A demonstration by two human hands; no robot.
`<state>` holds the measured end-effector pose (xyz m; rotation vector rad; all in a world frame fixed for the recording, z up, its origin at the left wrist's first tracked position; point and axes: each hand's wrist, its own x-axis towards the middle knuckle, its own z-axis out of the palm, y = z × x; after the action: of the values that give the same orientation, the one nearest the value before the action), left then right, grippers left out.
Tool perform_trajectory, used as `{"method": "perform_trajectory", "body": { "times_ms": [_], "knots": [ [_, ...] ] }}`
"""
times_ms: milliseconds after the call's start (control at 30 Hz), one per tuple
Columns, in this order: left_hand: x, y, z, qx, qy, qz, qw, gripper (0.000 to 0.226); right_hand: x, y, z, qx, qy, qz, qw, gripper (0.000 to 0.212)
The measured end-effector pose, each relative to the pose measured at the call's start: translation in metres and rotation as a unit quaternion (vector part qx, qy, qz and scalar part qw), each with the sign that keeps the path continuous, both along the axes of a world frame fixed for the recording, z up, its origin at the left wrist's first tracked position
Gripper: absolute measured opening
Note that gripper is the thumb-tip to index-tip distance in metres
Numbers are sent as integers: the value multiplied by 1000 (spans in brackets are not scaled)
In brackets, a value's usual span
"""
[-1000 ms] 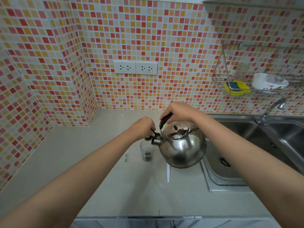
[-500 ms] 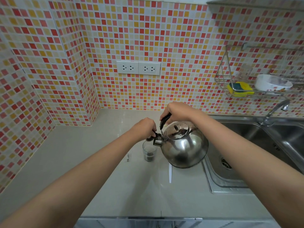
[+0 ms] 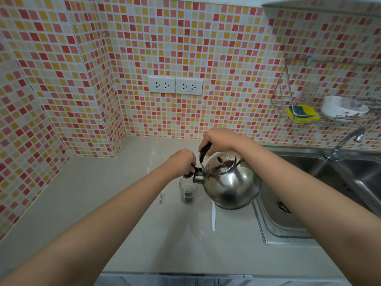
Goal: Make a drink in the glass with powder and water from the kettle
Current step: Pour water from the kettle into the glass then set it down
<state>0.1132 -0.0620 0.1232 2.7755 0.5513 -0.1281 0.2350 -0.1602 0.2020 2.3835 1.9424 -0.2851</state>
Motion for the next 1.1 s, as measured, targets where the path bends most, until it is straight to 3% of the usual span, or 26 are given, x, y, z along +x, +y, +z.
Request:
{"method": "perform_trajectory", "body": {
  "times_ms": [1100],
  "knots": [
    [2,-2,2,5,2,5,1000,26,1,6,5,-17,-22,5,1000,31]
  ]
}}
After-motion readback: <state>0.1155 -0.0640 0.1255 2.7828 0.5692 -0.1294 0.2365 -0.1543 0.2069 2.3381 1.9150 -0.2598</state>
